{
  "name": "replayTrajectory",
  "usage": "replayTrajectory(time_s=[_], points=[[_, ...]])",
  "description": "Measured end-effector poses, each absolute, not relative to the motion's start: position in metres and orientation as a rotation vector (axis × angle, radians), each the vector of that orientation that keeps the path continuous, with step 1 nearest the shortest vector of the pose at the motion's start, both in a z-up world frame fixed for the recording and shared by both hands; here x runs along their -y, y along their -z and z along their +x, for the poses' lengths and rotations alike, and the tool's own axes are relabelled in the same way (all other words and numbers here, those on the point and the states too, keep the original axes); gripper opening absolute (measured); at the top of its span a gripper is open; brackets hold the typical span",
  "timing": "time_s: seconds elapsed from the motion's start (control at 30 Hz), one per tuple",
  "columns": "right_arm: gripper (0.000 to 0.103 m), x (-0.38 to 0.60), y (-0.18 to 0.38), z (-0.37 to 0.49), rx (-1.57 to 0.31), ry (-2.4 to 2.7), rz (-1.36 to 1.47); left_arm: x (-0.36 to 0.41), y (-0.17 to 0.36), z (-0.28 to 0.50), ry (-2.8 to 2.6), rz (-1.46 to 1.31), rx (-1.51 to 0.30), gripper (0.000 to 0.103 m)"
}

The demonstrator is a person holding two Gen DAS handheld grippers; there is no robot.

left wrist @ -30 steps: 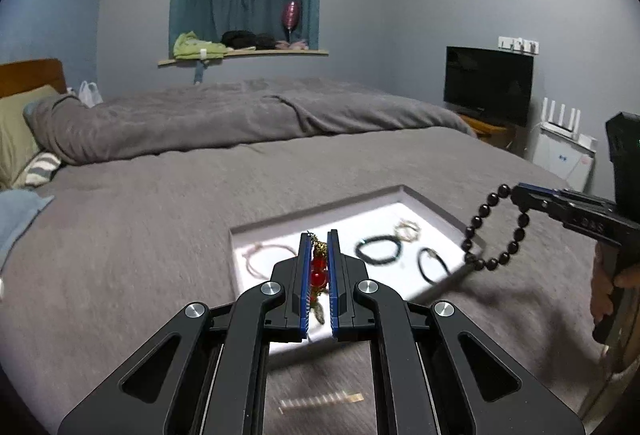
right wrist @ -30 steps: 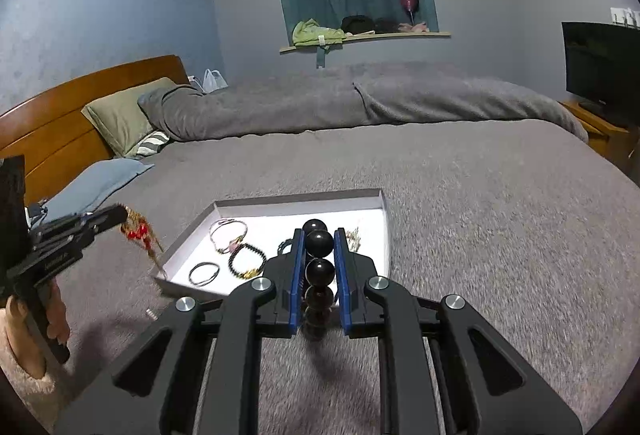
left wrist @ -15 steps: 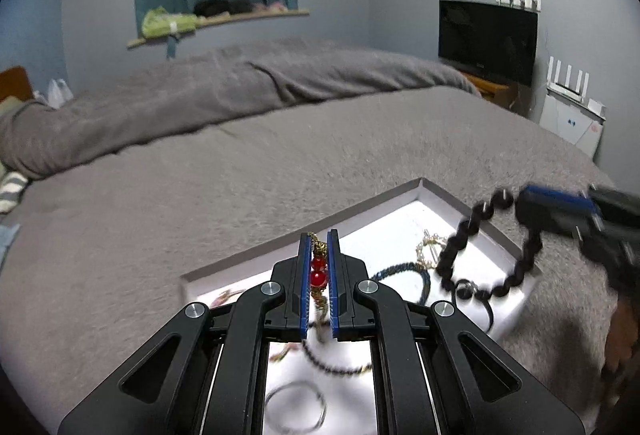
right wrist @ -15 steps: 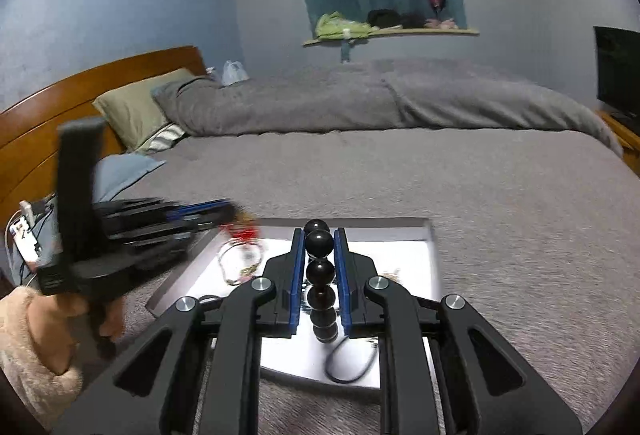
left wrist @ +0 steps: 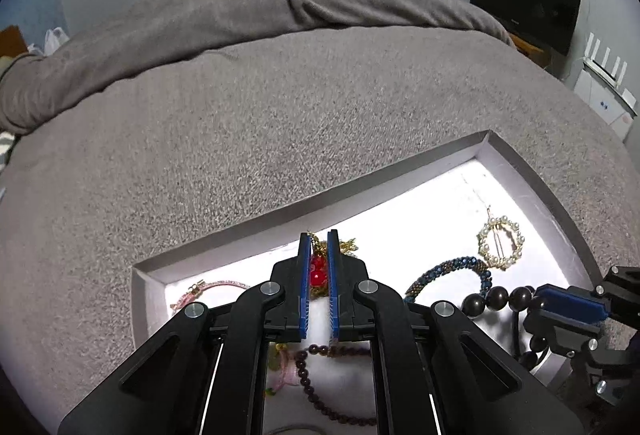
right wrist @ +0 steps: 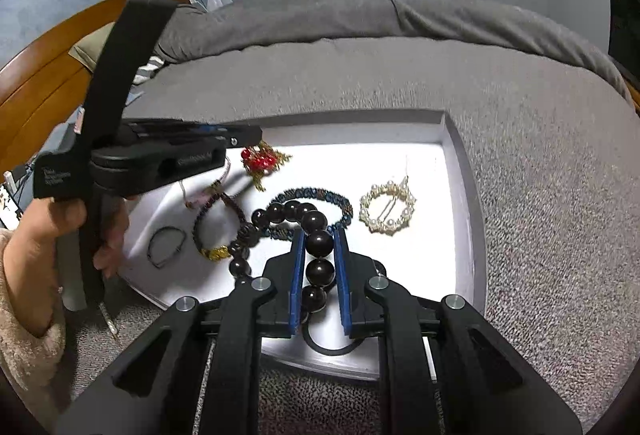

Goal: Organize jewelry
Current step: 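Carry the charm and black bead bracelet into the tray and open both grippers, then move both grippers back to the pearl hair clip and silver hoop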

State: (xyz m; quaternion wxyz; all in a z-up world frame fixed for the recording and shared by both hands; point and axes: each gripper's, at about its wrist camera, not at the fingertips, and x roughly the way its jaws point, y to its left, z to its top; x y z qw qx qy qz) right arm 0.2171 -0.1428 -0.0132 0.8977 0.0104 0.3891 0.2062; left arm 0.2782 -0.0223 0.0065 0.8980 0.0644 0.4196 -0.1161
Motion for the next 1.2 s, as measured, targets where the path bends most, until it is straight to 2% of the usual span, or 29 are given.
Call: replayTrajectory(time_s=[0.03,0.1,0.23,0.3,0.43,0.6,0.7,0.93,1.1,1.2], points=[[0.014,0.143,0.014,0.217,-0.809,-0.426,0.024,0.022,-0.006,0.279,0.234,0.133,-0.874,0.016],[0.015,0.143,0.014,0.219,-0.816,-0.422,0.025,0.021,-0.008,0.277,0.215,0.133,-0.857,0.039],[0.020,0.143,0.011,0.216,-0.817,-0.421,0.021,0.023,-0.017,0.269,0.221,0.134,-0.818,0.043],[0.044,0.145,0.011,0.215,-0.805,-0.421,0.028,0.025,-0.021,0.266,0.216,0.138,-0.801,0.061],[0.046,0.145,0.005,0.211,-0.783,-0.412,0.016,0.027,-0.030,0.255,0.203,0.150,-0.771,0.069],[0.071,0.150,-0.003,0.204,-0.752,-0.401,0.022,0.026,-0.039,0.241,0.191,0.138,-0.762,0.072],[0.083,0.153,-0.009,0.197,-0.725,-0.395,0.025,0.025,-0.046,0.231,0.182,0.123,-0.750,0.076],[0.090,0.154,-0.014,0.173,-0.714,-0.384,0.020,0.018,-0.069,0.196,0.161,0.118,-0.714,0.080],[0.091,0.155,-0.018,0.150,-0.687,-0.401,0.038,0.012,-0.085,0.163,0.131,0.108,-0.667,0.092],[0.096,0.155,-0.017,0.135,-0.670,-0.411,0.042,0.005,-0.087,0.143,0.117,0.093,-0.658,0.094]])
